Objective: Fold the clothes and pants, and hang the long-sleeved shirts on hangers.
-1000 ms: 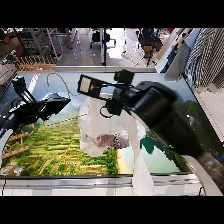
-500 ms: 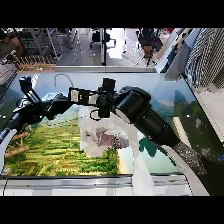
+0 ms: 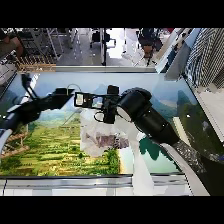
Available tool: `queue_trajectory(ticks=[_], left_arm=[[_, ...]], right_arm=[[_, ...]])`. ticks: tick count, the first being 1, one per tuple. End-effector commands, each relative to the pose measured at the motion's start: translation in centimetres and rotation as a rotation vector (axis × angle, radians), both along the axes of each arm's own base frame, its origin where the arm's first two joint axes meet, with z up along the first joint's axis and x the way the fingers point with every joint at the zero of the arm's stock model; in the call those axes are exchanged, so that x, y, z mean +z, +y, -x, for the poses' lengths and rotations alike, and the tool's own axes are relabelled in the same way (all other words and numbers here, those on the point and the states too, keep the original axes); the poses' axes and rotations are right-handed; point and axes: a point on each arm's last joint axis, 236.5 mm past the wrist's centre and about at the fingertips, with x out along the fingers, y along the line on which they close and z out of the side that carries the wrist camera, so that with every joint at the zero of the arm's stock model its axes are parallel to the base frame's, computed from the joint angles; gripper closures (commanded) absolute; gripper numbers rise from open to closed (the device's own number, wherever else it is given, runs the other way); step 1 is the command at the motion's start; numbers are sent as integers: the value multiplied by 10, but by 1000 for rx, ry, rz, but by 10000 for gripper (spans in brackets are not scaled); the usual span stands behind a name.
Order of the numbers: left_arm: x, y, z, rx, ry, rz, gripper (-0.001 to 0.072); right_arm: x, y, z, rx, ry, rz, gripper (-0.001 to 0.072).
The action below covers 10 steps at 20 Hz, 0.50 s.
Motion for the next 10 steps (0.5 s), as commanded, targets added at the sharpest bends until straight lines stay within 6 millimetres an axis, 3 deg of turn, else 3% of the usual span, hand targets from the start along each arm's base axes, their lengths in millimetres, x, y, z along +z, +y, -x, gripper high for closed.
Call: queue_trajectory(ticks=[1,4,6,8,10], left_arm=[[0,50,-11,123,136,-76,0],[-31,101,-13,339,491,-227,14],[-63,118,11,411,784,-302,14],[-89,100,37,357,933,-389,14],[-103,63,46,265,972,-387,13]], right_arm=[[-4,-18,-4,-92,34,-2,694],[12,-49,-37,-348,-41,-96,694],[24,-68,-54,-469,-98,-151,694],[36,-75,-58,-504,-136,-175,694],[51,-77,-56,-539,-154,-243,693]])
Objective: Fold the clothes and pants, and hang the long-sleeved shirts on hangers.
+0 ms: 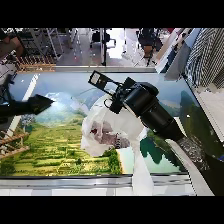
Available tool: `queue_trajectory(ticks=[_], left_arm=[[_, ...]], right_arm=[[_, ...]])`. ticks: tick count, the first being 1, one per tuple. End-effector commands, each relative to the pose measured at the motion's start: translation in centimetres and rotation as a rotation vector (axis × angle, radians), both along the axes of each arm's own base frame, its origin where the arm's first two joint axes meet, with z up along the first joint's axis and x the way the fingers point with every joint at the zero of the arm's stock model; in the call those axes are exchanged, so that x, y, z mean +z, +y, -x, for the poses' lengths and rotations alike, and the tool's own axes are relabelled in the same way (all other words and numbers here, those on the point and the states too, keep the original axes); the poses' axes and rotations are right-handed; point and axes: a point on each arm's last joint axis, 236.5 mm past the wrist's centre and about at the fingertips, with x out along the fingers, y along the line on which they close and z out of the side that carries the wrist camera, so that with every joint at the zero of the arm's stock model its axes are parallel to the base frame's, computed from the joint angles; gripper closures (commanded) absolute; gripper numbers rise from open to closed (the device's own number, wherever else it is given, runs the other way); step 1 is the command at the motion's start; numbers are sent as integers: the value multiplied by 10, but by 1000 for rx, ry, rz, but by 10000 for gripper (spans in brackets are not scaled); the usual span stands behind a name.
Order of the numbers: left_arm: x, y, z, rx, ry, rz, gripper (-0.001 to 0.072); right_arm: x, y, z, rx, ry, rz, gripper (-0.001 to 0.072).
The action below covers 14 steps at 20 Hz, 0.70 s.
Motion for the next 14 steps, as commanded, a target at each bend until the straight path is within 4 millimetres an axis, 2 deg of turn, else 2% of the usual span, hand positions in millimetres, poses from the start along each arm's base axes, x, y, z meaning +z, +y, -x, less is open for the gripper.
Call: queue_trajectory(ticks=[1,3,6,8,12,14], left_arm=[[-38,-33,17,19,225,4,13],[-43,-75,3,20,212,68,13],[-42,-141,-6,3,139,67,13],[-37,-171,-13,33,57,47,12],[-26,-203,-27,127,-44,44,2],[-26,-204,-41,210,-91,36,14]], right_arm=[[29,-16,-6,-112,-76,-100,693],[42,-15,1,-106,-93,-126,693],[48,-15,5,-101,-100,-136,693],[48,-14,5,-108,-100,-147,693],[48,-14,5,-109,-100,-148,693],[48,-14,6,-108,-96,-151,693]])
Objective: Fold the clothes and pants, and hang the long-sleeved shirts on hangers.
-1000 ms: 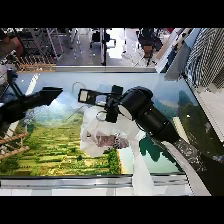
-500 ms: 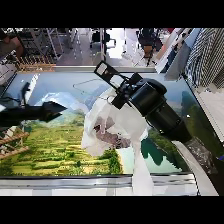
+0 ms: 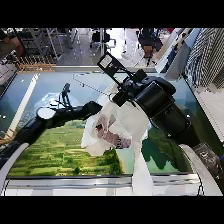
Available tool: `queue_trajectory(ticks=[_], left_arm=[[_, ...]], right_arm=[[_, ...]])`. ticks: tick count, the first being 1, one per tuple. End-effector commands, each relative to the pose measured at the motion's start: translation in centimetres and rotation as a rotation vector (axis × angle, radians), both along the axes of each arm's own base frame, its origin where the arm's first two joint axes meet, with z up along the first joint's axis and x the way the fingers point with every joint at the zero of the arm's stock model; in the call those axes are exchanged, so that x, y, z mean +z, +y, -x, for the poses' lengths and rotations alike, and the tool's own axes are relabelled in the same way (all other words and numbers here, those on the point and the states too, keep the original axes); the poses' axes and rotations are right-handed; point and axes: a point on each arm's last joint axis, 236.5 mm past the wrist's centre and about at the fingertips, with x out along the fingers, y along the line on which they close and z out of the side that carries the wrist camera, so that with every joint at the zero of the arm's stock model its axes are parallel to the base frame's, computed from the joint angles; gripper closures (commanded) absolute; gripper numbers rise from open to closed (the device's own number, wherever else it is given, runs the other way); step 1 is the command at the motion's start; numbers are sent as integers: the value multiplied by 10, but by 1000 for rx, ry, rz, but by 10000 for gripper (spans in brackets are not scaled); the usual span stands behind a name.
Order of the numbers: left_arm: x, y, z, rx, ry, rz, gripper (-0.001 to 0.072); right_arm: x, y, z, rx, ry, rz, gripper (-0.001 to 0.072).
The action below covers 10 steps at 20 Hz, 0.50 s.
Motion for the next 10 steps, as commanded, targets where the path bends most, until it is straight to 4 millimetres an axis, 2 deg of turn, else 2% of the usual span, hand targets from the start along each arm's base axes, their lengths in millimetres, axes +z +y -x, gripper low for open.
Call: queue_trajectory(ticks=[1,3,5,7,10], left_arm=[[3,-3,-31,186,-92,-9,50],[-15,7,-45,247,-70,-22,456],[-27,21,-53,257,-38,-30,586],[-21,46,-60,279,-32,-22,691],[-8,99,-70,327,-56,-50,691]], right_arm=[[0,3,3,4,8,-15,693],[-1,6,9,9,21,-11,693],[-2,2,15,1,41,-1,693],[-7,-9,20,-26,72,14,693],[-9,-16,24,-42,109,-3,694]])
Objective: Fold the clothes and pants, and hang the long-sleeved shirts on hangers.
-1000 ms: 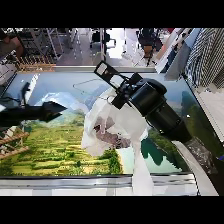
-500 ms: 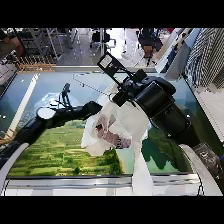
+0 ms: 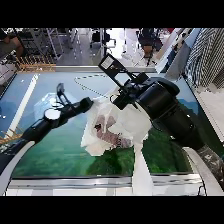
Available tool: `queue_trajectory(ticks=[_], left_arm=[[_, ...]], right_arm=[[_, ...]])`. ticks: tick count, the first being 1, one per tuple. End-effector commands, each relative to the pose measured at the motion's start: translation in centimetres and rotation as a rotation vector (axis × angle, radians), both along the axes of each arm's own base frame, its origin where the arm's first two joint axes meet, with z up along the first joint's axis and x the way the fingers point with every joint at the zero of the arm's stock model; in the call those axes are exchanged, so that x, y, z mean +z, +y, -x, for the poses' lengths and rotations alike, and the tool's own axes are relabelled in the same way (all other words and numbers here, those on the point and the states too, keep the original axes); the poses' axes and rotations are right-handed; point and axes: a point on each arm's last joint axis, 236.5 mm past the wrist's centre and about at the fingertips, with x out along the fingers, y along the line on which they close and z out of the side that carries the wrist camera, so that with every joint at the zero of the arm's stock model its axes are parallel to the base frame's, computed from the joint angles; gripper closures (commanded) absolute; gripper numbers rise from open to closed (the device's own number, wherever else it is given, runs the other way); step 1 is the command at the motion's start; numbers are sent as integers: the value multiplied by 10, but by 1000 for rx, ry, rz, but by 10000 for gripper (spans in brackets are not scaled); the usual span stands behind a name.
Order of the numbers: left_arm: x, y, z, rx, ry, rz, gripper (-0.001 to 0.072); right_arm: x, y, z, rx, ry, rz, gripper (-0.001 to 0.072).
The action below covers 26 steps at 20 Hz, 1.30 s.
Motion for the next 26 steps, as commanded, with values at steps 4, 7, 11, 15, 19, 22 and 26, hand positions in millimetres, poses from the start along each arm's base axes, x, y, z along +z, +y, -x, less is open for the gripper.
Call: queue_trajectory(ticks=[4,7,11,15,19,22,26], left_arm=[[-11,77,-15,55,36,-36,691],[-24,70,-13,23,62,-40,691],[-12,76,-24,45,40,-17,690],[9,87,-32,46,0,-15,691],[16,91,-30,13,-23,-31,691],[15,87,-27,-17,-25,-37,691],[15,84,-24,-32,-21,-33,691]], right_arm=[[-1,19,18,53,74,-122,694],[2,37,22,95,85,-189,695],[-6,49,35,153,142,-204,695],[-18,41,45,160,198,-143,695],[-28,33,53,180,241,-74,695],[-27,33,52,187,235,-72,695],[-29,23,50,167,234,-29,695]])
